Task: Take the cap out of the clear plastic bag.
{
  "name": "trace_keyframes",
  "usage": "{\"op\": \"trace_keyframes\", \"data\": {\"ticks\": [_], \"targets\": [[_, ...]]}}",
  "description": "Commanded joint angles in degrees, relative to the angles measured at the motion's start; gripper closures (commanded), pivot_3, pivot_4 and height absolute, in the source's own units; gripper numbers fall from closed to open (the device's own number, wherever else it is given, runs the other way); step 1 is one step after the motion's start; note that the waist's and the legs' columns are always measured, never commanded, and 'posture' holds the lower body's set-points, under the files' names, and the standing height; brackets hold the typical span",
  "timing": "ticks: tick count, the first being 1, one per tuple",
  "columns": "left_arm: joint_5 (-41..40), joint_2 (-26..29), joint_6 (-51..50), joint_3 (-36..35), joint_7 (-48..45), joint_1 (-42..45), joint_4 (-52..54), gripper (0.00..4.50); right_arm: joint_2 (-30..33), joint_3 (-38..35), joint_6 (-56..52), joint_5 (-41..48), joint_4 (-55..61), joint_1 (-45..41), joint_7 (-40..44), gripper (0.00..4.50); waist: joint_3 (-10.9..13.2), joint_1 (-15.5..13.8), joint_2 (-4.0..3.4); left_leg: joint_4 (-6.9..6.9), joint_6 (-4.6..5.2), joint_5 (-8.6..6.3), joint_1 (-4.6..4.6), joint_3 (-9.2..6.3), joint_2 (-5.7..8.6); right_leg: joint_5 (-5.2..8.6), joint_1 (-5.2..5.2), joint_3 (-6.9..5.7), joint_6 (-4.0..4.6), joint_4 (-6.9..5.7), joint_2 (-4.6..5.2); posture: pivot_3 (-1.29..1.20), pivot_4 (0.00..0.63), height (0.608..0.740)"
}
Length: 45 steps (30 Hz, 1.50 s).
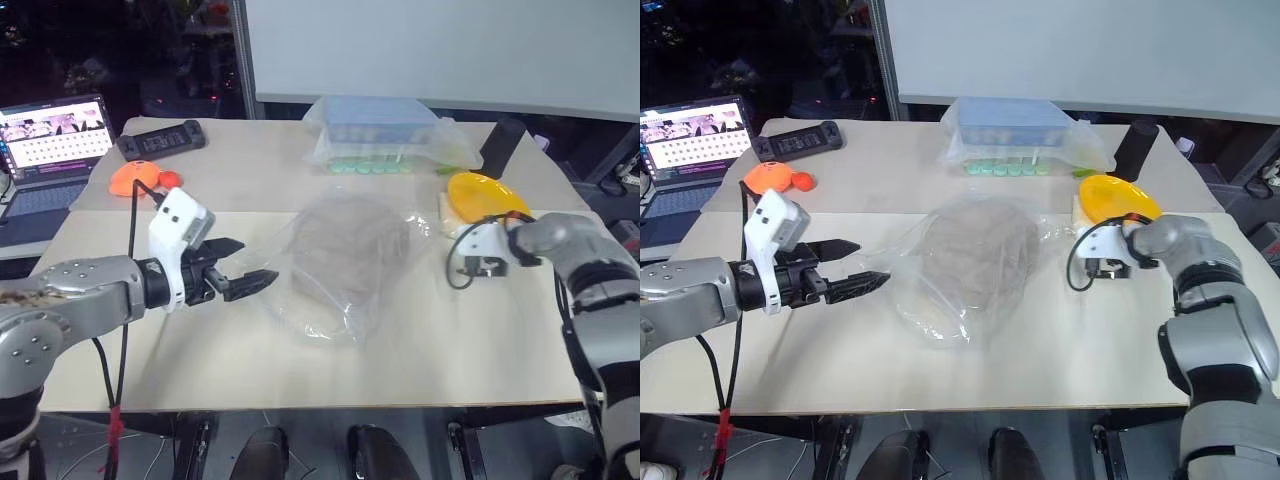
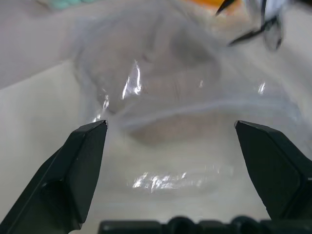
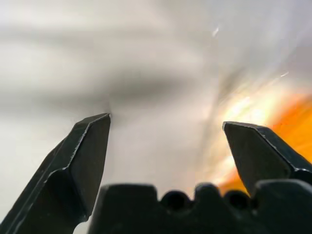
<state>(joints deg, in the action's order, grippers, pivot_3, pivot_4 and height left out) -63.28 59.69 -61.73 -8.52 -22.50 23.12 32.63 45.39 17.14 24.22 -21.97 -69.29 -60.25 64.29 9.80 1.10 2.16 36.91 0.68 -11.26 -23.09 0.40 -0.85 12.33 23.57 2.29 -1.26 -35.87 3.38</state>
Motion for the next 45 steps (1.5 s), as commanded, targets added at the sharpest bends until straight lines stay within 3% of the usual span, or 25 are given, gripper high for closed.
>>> {"op": "trace_keyframes", "data": {"ticks": [1,3,5,7,13,17,22,25,26,29,32,37,41,45], "targets": [[12.49,0.71,8.38,8.62,-8.98,4.38,-2.25,0.0,1.82,-7.09,-21.6,15.42,29.58,11.52,15.04,0.06,0.01,0.03,-0.03,0.01,0.0,0.0,0.01,0.01,0.0,0.0,0.01,0.01,0.0,-0.04,0.0,0.0,0.15,0.74],[19.28,0.23,12.85,13.65,-13.19,7.01,-4.94,0.0,3.3,-9.8,-34.74,21.34,50.26,20.78,16.68,0.06,0.03,-0.15,-0.07,0.02,0.0,0.0,-0.03,0.01,-0.01,0.02,0.05,0.03,-0.02,-0.16,-0.02,0.0,0.15,0.74],[24.17,-0.64,15.9,17.26,-16.33,9.37,-7.46,0.0,4.12,-12.09,-43.73,24.9,62.61,26.42,15.84,0.06,0.03,-0.05,-0.13,0.02,0.0,0.0,-0.11,0.1,0.0,0.08,0.3,0.08,-0.03,-0.33,-0.02,0.0,0.15,0.74],[34.14,0.78,23.82,23.89,-23.44,12.11,-12.12,0.0,4.4,-15.71,-56.09,30.56,79.73,34.12,12.91,0.06,0.04,-0.28,-0.15,0.04,0.0,0.01,-0.3,0.25,0.01,0.08,0.6,0.21,-0.03,-0.45,-0.04,0.0,0.15,0.74],[48.69,-4.79,38.16,28.81,-29.06,18.21,-25.62,0.0,1.59,-23.92,-75.99,41.81,99.61,41.13,2.96,0.06,0.04,-0.61,-0.13,0.13,0.01,0.01,-0.4,0.29,-0.02,0.22,0.59,0.15,-0.07,-0.32,-0.06,0.0,0.15,0.74],[51.77,-9.55,42.2,28.08,-31.28,20.63,-30.34,1.13,-0.17,-28.68,-84.61,49.53,105.33,42.5,-1.62,0.0,0.04,-0.88,-0.12,0.2,0.02,-0.01,-0.5,0.26,-0.03,0.21,0.61,0.13,-0.06,-0.31,-0.06,0.0,0.15,0.74],[51.86,-14.23,42.58,26.33,-33.75,22.4,-32.44,3.14,-2.95,-33.92,-95.11,59.77,108.47,42.75,-7.08,0.0,0.04,-1.07,-0.12,0.34,0.1,-0.05,-0.73,0.2,-0.03,0.22,0.73,0.09,-0.08,-0.33,-0.04,0.0,0.15,0.74],[50.18,-18.53,40.55,26.0,-34.9,23.71,-33.09,4.26,-10.84,-41.28,-104.35,71.34,111.73,40.5,-12.82,0.0,0.04,-1.11,-0.11,0.4,0.11,-0.05,-0.72,0.15,-0.04,0.21,0.69,0.05,-0.08,-0.39,-0.06,0.0,0.15,0.74],[50.09,-20.01,40.03,25.98,-35.02,24.07,-33.43,4.45,-12.86,-43.44,-107.8,75.0,112.23,39.15,-14.57,0.0,0.04,-1.1,-0.12,0.42,0.11,-0.05,-0.71,0.14,-0.04,0.21,0.68,0.05,-0.08,-0.42,-0.06,0.0,0.15,0.74],[51.5,-23.95,39.6,26.65,-34.64,25.21,-35.02,4.45,-15.53,-47.07,-116.19,85.96,111.27,35.55,-19.8,0.0,0.04,-1.07,-0.12,0.54,0.11,-0.05,-0.72,0.11,-0.03,0.19,0.64,0.05,-0.12,-0.47,-0.05,0.0,0.15,0.74],[52.4,-29.29,39.54,27.97,-34.66,27.23,-37.91,4.45,-11.81,-46.96,-114.51,102.29,106.76,35.66,-29.08,0.0,0.04,-1.33,-0.12,0.55,0.13,-0.06,-0.72,0.03,-0.02,0.18,0.58,-0.02,-0.13,-0.42,-0.03,0.0,0.15,0.74],[55.57,-38.2,42.36,29.1,-32.78,32.83,-48.84,4.45,2.73,-36.24,-95.81,131.13,101.33,39.37,-51.01,0.0,0.04,-1.65,-0.11,0.55,0.16,-0.06,-0.77,0.04,0.07,0.18,0.57,-0.03,-0.15,-0.34,0.08,0.0,0.15,0.74],[55.56,-45.64,43.42,27.09,-31.05,37.86,-58.01,4.45,8.67,-26.32,-87.31,134.97,102.02,41.8,-56.39,0.0,0.05,-1.38,-0.07,0.58,0.21,-0.1,-0.83,0.05,0.03,0.17,0.55,-0.01,-0.19,-0.27,0.01,0.0,0.15,0.74],[54.9,-51.11,43.49,24.87,-30.17,41.83,-64.28,4.45,6.83,-15.02,-81.75,134.97,99.32,41.51,-71.78,0.0,0.05,-0.54,-0.07,0.9,0.45,-0.24,-1.13,-0.01,-0.01,0.17,0.66,-0.03,-0.25,-0.28,-0.03,0.0,0.15,0.74]]}}
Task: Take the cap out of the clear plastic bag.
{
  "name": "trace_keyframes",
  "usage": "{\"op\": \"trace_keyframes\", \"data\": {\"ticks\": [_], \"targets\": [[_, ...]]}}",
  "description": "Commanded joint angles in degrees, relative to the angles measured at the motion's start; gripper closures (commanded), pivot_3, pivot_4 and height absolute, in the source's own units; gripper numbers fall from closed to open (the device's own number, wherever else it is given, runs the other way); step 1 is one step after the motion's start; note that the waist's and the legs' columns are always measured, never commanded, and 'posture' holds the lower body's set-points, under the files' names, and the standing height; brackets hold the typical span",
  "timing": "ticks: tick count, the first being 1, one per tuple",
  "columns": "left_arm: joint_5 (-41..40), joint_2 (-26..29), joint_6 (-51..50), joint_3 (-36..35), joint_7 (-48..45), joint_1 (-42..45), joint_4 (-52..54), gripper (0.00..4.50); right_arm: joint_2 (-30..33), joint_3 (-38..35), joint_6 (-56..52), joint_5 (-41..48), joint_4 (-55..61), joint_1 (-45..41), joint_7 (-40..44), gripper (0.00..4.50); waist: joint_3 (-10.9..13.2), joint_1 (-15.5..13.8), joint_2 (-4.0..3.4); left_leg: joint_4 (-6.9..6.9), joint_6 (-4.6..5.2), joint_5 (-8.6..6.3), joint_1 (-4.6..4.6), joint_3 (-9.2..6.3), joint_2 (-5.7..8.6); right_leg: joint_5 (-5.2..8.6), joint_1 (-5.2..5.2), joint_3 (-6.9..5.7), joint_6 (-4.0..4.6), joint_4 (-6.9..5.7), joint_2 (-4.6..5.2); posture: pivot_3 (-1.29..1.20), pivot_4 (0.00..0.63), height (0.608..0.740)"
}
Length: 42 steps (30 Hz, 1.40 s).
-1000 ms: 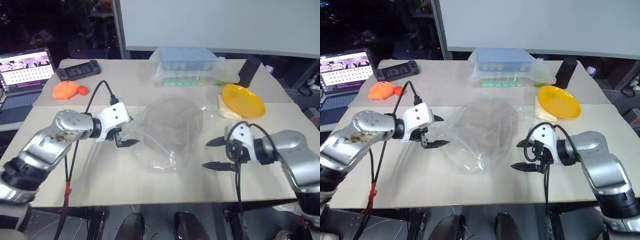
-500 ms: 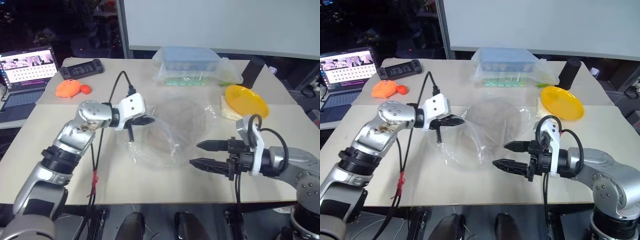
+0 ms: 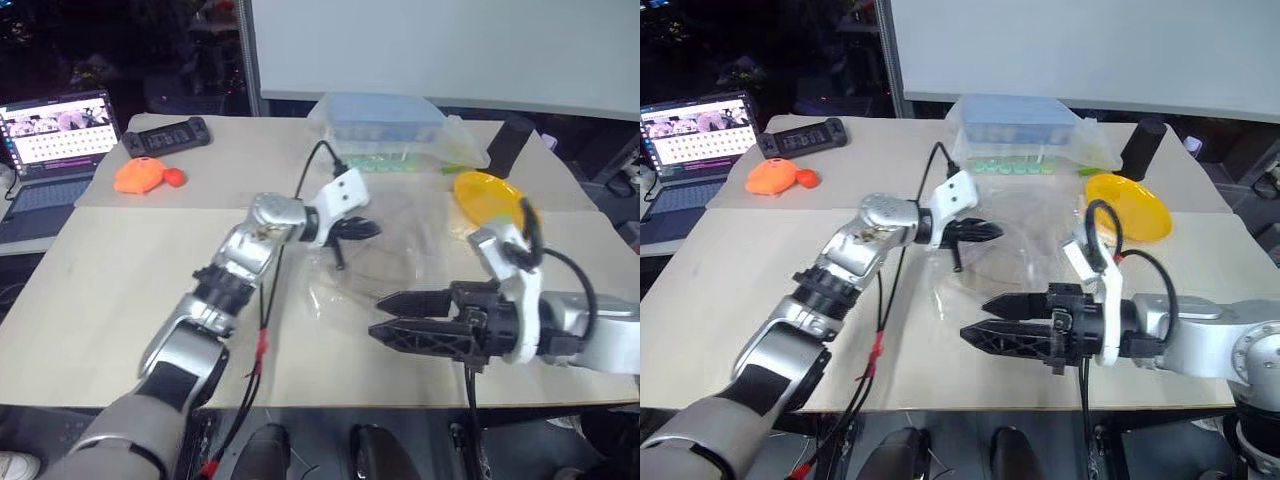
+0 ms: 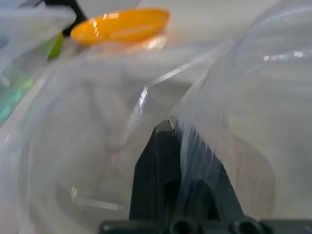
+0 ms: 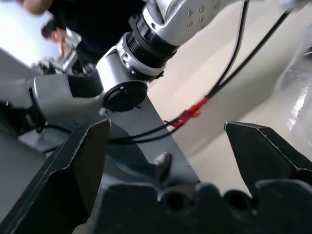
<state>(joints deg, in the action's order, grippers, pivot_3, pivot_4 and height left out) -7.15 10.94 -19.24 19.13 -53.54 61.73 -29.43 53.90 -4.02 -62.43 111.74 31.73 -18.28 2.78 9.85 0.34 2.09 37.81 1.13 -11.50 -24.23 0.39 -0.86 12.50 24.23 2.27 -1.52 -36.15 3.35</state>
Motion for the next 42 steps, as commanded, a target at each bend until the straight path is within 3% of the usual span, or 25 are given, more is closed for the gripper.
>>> {"op": "trace_keyframes", "data": {"ticks": [1,6,11,19,25,29,31,37,42], "targets": [[-1.16,-3.21,1.17,-3.2,1.04,3.91,-3.27,4.45,-3.95,7.75,6.88,1.26,-2.98,-0.71,-13.95,0.0,0.0,0.35,0.0,0.03,0.03,-0.02,-0.04,-0.01,0.02,-0.01,0.02,0.01,-0.02,0.0,0.02,0.0,0.15,0.74],[-0.4,-5.21,1.95,-3.99,0.26,5.18,-5.01,4.45,-15.64,10.44,16.76,1.26,-12.41,-2.34,-38.17,0.0,-0.02,0.51,0.0,0.04,0.06,-0.03,-0.05,0.02,0.04,-0.05,0.08,0.11,-0.08,-0.05,0.02,0.0,0.15,0.74],[0.03,-4.12,1.0,-3.66,-0.9,3.48,-2.18,4.45,-17.64,7.69,19.47,1.26,-13.57,0.5,-46.62,0.0,-0.02,0.31,0.0,0.04,0.11,-0.07,-0.17,0.03,0.05,-0.06,0.1,0.09,-0.12,0.07,0.04,0.0,0.15,0.74],[0.27,-2.62,-1.08,-2.9,-1.52,-0.11,3.12,4.45,-16.19,-5.82,15.12,1.26,-11.27,9.13,-42.27,0.0,-0.02,0.32,0.0,0.05,0.14,-0.08,-0.15,0.01,0.03,-0.08,0.04,0.12,-0.16,0.08,0.07,0.0,0.15,0.74],[0.49,-2.67,-2.29,-2.5,-1.43,-1.43,5.23,4.45,-20.76,-11.75,14.37,1.26,-11.58,9.14,-40.47,0.0,-0.03,0.65,-0.02,0.05,0.17,-0.1,-0.08,0.02,0.03,-0.08,0.04,0.21,-0.16,0.05,0.01,0.0,0.15,0.74],[0.56,-2.98,-3.01,-2.22,-1.25,-1.72,6.35,4.45,-28.79,-16.73,14.87,1.26,-12.53,7.45,-37.07,0.0,-0.04,0.58,-0.04,0.05,0.17,-0.1,-0.06,0.05,0.03,-0.08,0.03,0.2,-0.15,0.04,0.0,0.0,0.15,0.74],[0.43,-3.05,-3.51,-2.19,-1.26,-2.01,7.09,4.45,-28.53,-19.35,13.18,1.26,-13.41,8.05,-36.63,0.0,-0.09,0.51,-0.12,0.05,0.17,-0.1,-0.09,0.06,0.03,-0.08,0.06,0.21,-0.16,0.05,0.0,0.0,0.15,0.74],[0.31,-2.79,-4.62,-2.21,-1.32,-2.47,8.76,4.45,-23.22,-15.21,11.87,1.26,-17.88,10.1,-41.88,0.0,-0.11,0.35,-0.15,0.05,0.18,-0.1,-0.1,0.08,0.05,-0.08,0.03,0.19,-0.19,0.1,0.05,0.0,0.15,0.74],[0.33,-2.58,-5.08,-2.39,-1.25,-2.5,9.33,4.45,-22.69,-11.83,14.2,-1.29,-19.37,9.14,-41.95,0.0,-0.12,0.78,-0.18,0.05,0.18,-0.1,-0.05,0.13,0.04,-0.09,0.03,0.29,-0.19,0.04,0.01,0.0,0.15,0.74]]}}
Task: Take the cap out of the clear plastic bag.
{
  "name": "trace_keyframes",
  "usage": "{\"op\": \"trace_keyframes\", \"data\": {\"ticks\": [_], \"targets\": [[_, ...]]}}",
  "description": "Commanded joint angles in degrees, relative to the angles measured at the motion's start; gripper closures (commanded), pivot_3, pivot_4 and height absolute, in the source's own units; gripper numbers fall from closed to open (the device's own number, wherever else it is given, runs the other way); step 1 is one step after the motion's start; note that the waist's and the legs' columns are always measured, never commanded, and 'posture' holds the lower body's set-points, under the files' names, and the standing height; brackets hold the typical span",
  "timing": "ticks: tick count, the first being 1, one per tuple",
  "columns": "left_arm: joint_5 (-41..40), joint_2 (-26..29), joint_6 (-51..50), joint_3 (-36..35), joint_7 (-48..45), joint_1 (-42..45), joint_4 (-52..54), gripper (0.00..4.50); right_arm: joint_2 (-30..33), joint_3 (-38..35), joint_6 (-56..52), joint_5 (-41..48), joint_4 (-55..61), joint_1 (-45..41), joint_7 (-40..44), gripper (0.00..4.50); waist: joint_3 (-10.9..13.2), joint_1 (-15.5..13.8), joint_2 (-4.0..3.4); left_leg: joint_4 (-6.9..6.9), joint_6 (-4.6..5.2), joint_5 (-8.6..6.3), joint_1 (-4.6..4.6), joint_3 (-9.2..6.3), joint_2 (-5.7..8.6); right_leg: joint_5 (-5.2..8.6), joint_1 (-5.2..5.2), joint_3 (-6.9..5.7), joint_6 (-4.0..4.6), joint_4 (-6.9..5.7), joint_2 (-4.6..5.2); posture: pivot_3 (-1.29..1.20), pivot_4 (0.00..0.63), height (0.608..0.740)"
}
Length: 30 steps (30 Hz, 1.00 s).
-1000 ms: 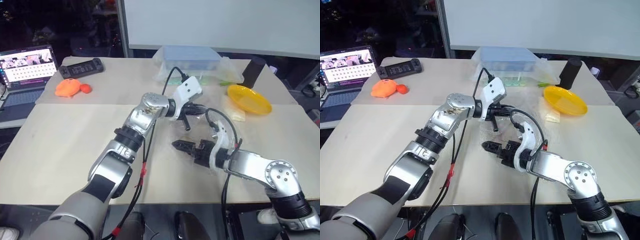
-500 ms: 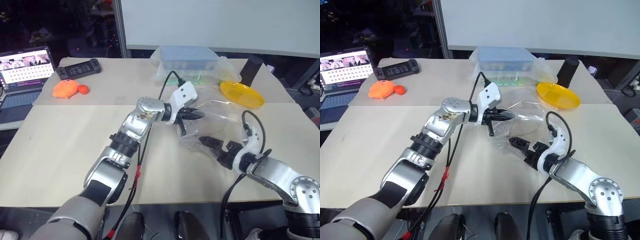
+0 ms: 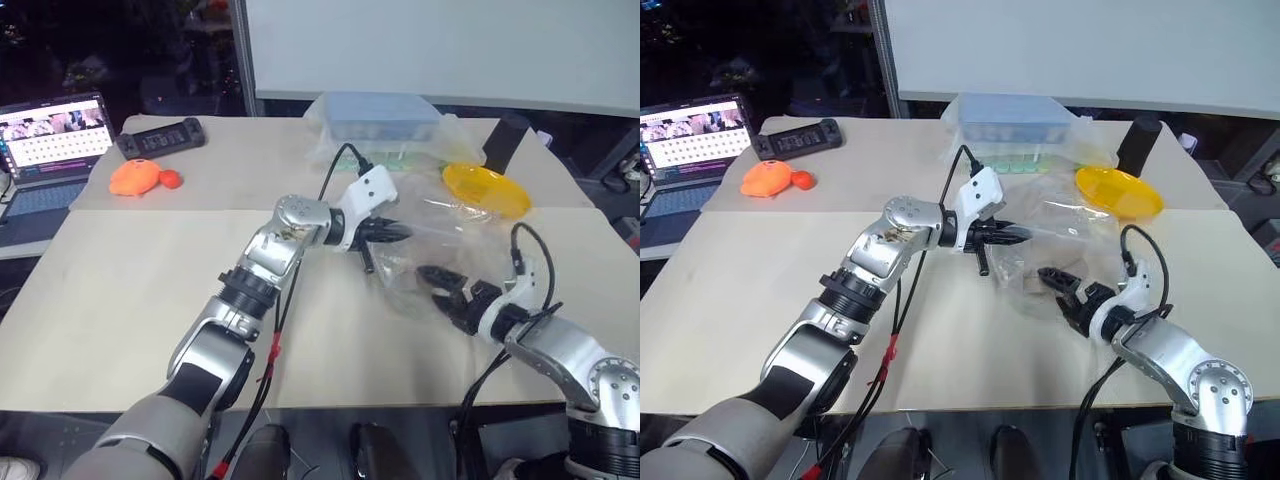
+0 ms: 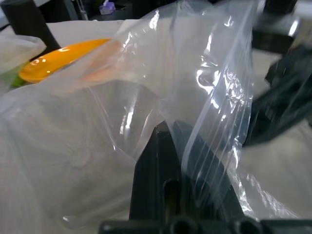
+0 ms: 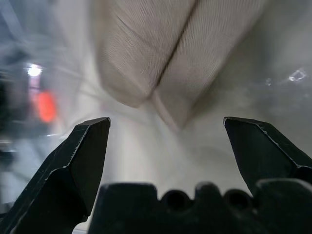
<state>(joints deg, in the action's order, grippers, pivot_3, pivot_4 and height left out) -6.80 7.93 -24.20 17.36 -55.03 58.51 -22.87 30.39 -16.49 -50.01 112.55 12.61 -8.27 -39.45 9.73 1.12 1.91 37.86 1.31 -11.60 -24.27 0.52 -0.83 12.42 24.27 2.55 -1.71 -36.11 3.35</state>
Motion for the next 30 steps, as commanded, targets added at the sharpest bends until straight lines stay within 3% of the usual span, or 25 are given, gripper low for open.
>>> {"op": "trace_keyframes", "data": {"ticks": [1,3,9,14,21,24,27,30], "targets": [[0.03,0.47,-0.15,-0.59,0.27,0.71,2.81,4.49,-0.4,0.65,3.13,-3.44,-0.92,-1.38,0.86,0.25,0.0,-0.03,0.0,0.0,0.0,0.0,0.0,0.0,0.0,0.0,0.0,0.0,0.0,0.0,-0.01,0.0,0.15,0.74],[0.12,0.6,-0.23,-0.55,0.34,0.65,2.92,4.5,-2.22,0.5,5.39,-6.32,-1.7,-2.03,2.31,0.64,0.0,-0.06,0.0,0.0,0.0,0.0,0.0,0.0,0.0,0.0,-0.01,0.0,0.0,0.01,-0.01,0.0,0.15,0.74],[0.35,1.14,-0.24,-0.37,0.49,0.42,3.01,4.5,-5.99,-0.26,8.95,-9.49,-0.97,-4.06,4.24,2.66,0.0,-0.22,-0.01,0.0,0.01,0.0,-0.02,0.01,0.01,0.0,0.02,-0.02,-0.01,0.03,0.0,0.0,0.15,0.74],[1.2,1.55,0.91,0.09,0.65,0.55,2.19,4.5,-6.96,-0.42,10.01,-6.21,2.15,-5.62,3.18,4.33,-0.01,-0.21,-0.01,0.0,0.0,0.0,0.0,0.0,0.0,0.0,0.01,-0.02,0.0,0.0,0.0,0.0,0.15,0.74],[2.61,1.42,3.21,1.04,0.19,0.53,0.57,4.5,2.75,1.38,3.83,0.45,11.57,-5.02,0.38,4.42,-0.01,-0.33,-0.01,0.0,0.01,0.0,-0.04,-0.01,0.01,0.0,0.02,-0.03,-0.01,0.03,0.05,0.0,0.15,0.74],[2.87,0.95,4.4,1.44,-0.24,0.72,-0.51,4.5,13.78,0.1,-2.02,0.45,16.24,-0.45,6.22,4.42,-0.02,-0.66,-0.04,0.0,0.02,-0.01,-0.09,-0.04,0.02,0.02,0.01,-0.06,-0.03,0.05,0.06,0.0,0.15,0.74],[3.28,0.28,6.22,1.75,-0.24,1.56,-2.76,4.5,25.46,-2.47,-4.83,0.45,23.08,4.96,19.99,4.42,-0.04,-0.57,-0.07,0.02,0.06,-0.04,-0.06,-0.02,0.03,0.02,-0.07,-0.03,-0.04,0.1,0.03,0.0,0.15,0.74],[3.56,-0.43,7.73,1.83,-0.44,2.33,-4.6,4.5,34.23,-4.12,-4.87,0.45,27.3,10.23,27.72,4.42,-0.09,-0.25,-0.15,0.05,0.15,-0.09,-0.02,-0.02,0.04,0.03,-0.12,0.01,-0.06,0.09,0.0,0.0,0.15,0.74]]}}
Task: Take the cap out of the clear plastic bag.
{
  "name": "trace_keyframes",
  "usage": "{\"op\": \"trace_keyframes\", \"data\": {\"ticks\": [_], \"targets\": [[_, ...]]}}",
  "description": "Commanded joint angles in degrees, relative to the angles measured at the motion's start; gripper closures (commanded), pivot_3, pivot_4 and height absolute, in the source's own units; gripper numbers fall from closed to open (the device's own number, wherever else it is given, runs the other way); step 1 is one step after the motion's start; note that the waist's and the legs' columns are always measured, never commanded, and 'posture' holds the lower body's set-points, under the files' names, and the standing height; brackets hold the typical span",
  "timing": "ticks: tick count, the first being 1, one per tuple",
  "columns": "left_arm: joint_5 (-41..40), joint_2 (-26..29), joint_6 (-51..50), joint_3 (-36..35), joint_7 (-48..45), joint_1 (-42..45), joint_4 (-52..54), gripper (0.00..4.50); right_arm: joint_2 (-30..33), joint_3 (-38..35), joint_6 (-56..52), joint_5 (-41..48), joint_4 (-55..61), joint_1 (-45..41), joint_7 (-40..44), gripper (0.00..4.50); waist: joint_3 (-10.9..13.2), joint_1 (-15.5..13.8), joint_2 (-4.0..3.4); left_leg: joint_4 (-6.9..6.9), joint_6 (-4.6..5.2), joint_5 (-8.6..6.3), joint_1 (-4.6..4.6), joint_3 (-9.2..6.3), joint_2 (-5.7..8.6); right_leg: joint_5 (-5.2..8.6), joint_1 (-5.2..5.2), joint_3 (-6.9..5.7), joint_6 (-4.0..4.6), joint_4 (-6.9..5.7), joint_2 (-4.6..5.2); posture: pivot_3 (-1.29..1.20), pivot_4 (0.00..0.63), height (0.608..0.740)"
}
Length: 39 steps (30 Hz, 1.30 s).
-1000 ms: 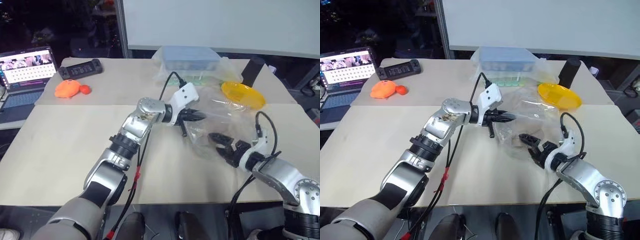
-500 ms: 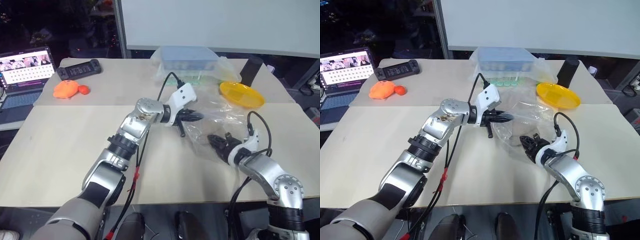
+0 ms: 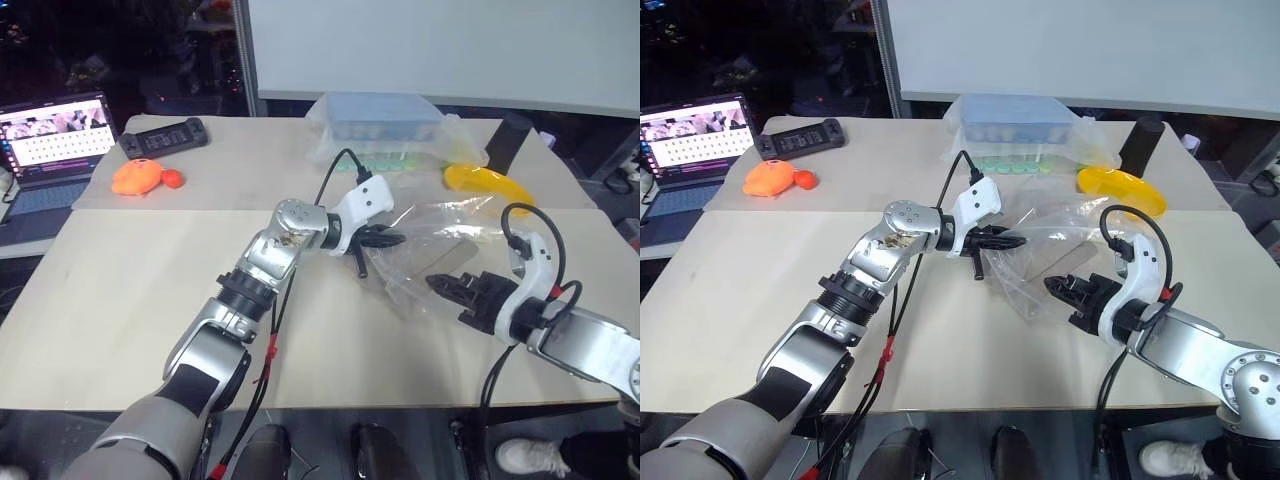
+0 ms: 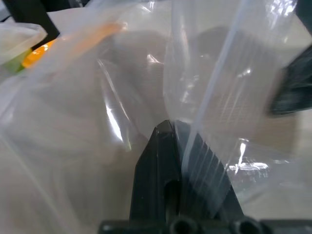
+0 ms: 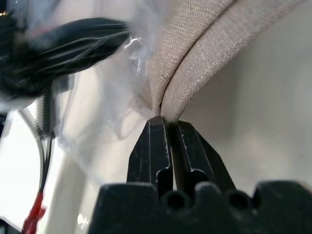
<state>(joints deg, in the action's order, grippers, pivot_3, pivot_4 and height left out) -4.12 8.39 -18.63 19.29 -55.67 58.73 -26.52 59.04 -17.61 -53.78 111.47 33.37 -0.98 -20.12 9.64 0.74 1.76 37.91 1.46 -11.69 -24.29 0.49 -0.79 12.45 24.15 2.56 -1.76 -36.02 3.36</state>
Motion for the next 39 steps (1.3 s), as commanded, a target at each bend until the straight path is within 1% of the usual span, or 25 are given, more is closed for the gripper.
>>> {"op": "trace_keyframes", "data": {"ticks": [1,2,4,6,7,9,11,12,14,16,19,21,22,23,24,26,27,29,32,34,39], "targets": [[0.89,-1.15,2.47,-0.12,0.19,2.31,-1.31,4.5,7.73,-3.47,-1.27,1.53,7.23,5.08,9.66,4.42,-0.01,0.15,0.0,0.0,0.02,-0.01,0.01,0.0,-0.02,0.0,-0.01,0.01,0.0,-0.01,-0.02,0.0,0.15,0.74],[0.91,-1.3,2.75,-0.17,0.13,2.44,-1.62,4.5,9.51,-3.83,-0.9,1.53,7.74,6.9,10.77,4.42,-0.01,0.12,0.0,0.0,0.03,-0.02,0.03,-0.01,-0.02,0.0,-0.03,0.01,0.0,-0.02,-0.03,0.0,0.15,0.74],[1.05,-1.51,2.94,-0.26,0.01,2.46,-1.71,4.5,12.26,-0.59,0.32,1.53,5.98,5.96,5.76,4.42,-0.01,0.12,0.01,0.01,0.03,-0.02,0.03,-0.01,-0.01,0.0,-0.05,0.02,0.0,-0.02,-0.01,0.0,0.15,0.74],[1.22,-1.67,3.0,-0.36,-0.08,2.41,-1.71,4.5,13.37,2.07,1.79,1.53,4.94,4.21,3.03,4.42,-0.01,0.14,0.01,0.02,0.03,-0.02,0.04,0.05,-0.01,0.0,-0.04,0.1,-0.01,-0.02,0.0,0.0,0.15,0.74],[1.27,-1.71,3.0,-0.39,-0.12,2.34,-1.63,4.5,13.09,3.02,2.65,1.53,4.81,3.29,3.11,4.42,-0.01,0.1,0.01,0.03,0.03,-0.02,0.05,0.05,0.0,0.0,-0.04,0.09,-0.01,-0.02,0.0,0.0,0.15,0.74],[1.83,-1.51,3.07,0.01,-0.23,2.01,-1.21,4.5,11.03,1.06,4.97,1.53,5.03,2.17,7.56,4.42,0.0,0.03,0.01,0.03,0.03,-0.02,0.05,0.06,-0.01,0.0,-0.01,0.09,-0.01,-0.03,-0.02,0.0,0.15,0.74],[2.09,-1.26,2.79,-0.05,-0.25,1.7,-0.78,4.5,9.28,-4.07,5.14,1.53,4.54,3.89,13.73,4.42,0.0,-0.07,0.01,0.03,0.03,-0.02,0.01,0.04,-0.01,0.01,0.01,0.07,-0.02,-0.01,-0.04,0.0,0.15,0.74],[2.22,-0.98,2.66,-0.13,-0.28,1.53,-0.46,4.5,9.22,-5.91,4.36,1.53,3.5,4.95,15.03,4.42,0.0,-0.11,0.02,0.03,0.03,-0.02,-0.02,0.04,0.01,0.01,0.04,0.08,-0.03,0.0,-0.02,0.0,0.15,0.74],[2.37,-0.39,2.4,-0.31,-0.21,1.32,0.02,4.5,11.08,-4.17,2.93,-0.54,0.82,4.21,12.52,4.42,0.0,-0.16,0.02,0.03,0.04,-0.02,-0.03,0.03,0.03,0.01,0.02,0.07,-0.05,0.02,0.02,0.0,0.15,0.74],[2.46,0.14,2.18,-0.37,-0.1,1.25,0.42,4.5,8.95,1.57,4.53,-2.35,-1.46,-0.68,11.06,4.42,0.0,-0.02,0.04,0.07,0.04,-0.02,-0.02,0.04,0.02,-0.01,0.0,0.08,-0.09,0.01,0.05,0.0,0.15,0.74],[3.27,1.6,1.59,-0.25,0.25,1.59,1.3,4.5,-1.81,12.78,5.51,-8.15,-6.58,-13.53,8.88,4.42,0.01,0.48,0.08,0.16,0.04,-0.02,0.06,0.06,-0.05,-0.04,-0.02,0.11,-0.07,0.0,-0.06,0.0,0.15,0.74],[4.44,3.46,0.93,-0.33,0.53,2.27,2.29,4.5,-9.35,18.4,4.56,-14.34,-11.02,-20.37,8.02,4.42,-0.01,1.0,0.03,0.16,0.04,-0.02,0.12,0.06,-0.06,-0.06,0.03,0.22,-0.02,-0.1,-0.15,0.0,0.15,0.74],[5.04,4.52,0.57,-0.51,0.64,2.66,2.71,4.5,-12.15,20.35,3.92,-17.49,-12.9,-22.6,8.4,4.42,-0.01,1.12,0.03,0.15,0.05,-0.02,0.12,0.05,-0.08,-0.07,0.06,0.24,-0.01,-0.13,-0.2,0.0,0.15,0.74],[6.24,6.37,0.3,-0.55,0.85,3.32,3.15,4.5,-15.61,22.83,3.87,-22.07,-15.98,-25.19,9.25,4.42,-0.01,1.22,0.02,0.14,0.05,-0.01,0.11,0.04,-0.1,-0.09,0.09,0.23,0.02,-0.14,-0.22,0.0,0.15,0.74],[7.61,8.38,0.27,-0.55,1.11,3.94,3.45,4.5,-18.33,25.73,4.49,-28.7,-18.87,-27.82,11.09,4.42,-0.01,1.28,0.02,0.14,0.06,-0.01,0.11,0.05,-0.1,-0.09,0.13,0.22,0.03,-0.16,-0.22,0.0,0.15,0.74],[9.17,10.55,0.08,-0.44,1.42,4.38,3.79,4.5,-20.82,28.52,4.62,-37.5,-21.85,-30.88,12.85,4.42,-0.02,1.29,0.01,0.16,0.06,-0.01,0.03,0.1,-0.1,-0.1,0.2,0.22,0.04,-0.15,-0.2,0.0,0.15,0.74],[9.53,10.95,-0.03,-0.32,1.44,4.24,3.97,4.5,-20.7,29.22,3.8,-41.08,-21.97,-31.9,13.26,4.42,-0.03,0.96,-0.01,0.16,0.06,-0.01,-0.02,0.1,-0.06,-0.1,0.23,0.2,0.03,-0.14,-0.15,0.0,0.15,0.74],[9.57,10.85,-0.81,-0.11,1.57,3.26,4.91,4.5,-18.75,31.57,1.67,-48.14,-18.67,-34.44,15.02,4.42,-0.04,0.17,-0.02,0.16,0.1,-0.04,-0.07,0.1,-0.02,-0.05,0.23,0.12,-0.04,-0.12,-0.03,0.0,0.15,0.74],[9.08,9.54,-2.19,0.94,1.2,1.38,7.03,4.5,-16.3,33.72,-2.43,-53.76,-12.84,-36.9,17.32,4.42,-0.04,-0.5,-0.03,0.17,0.14,-0.07,-0.2,0.05,-0.03,-0.06,0.23,-0.01,-0.11,-0.13,0.06,0.0,0.15,0.74],[8.61,8.0,-3.41,1.45,1.13,0.38,8.27,4.5,-13.35,35.53,-5.74,-57.14,-8.42,-37.1,19.26,4.42,-0.04,-0.94,-0.03,0.22,0.14,-0.07,-0.28,0.02,-0.02,-0.08,0.24,-0.06,-0.13,-0.13,0.09,0.0,0.15,0.74],[9.49,6.64,-3.68,2.01,1.74,0.07,8.18,4.5,-10.12,27.96,-11.8,-53.74,-1.58,-33.69,21.73,4.42,-0.05,-1.4,-0.03,0.46,0.15,-0.08,-0.26,-0.03,-0.01,-0.08,0.14,-0.11,-0.12,-0.09,0.09,0.0,0.15,0.74]]}}
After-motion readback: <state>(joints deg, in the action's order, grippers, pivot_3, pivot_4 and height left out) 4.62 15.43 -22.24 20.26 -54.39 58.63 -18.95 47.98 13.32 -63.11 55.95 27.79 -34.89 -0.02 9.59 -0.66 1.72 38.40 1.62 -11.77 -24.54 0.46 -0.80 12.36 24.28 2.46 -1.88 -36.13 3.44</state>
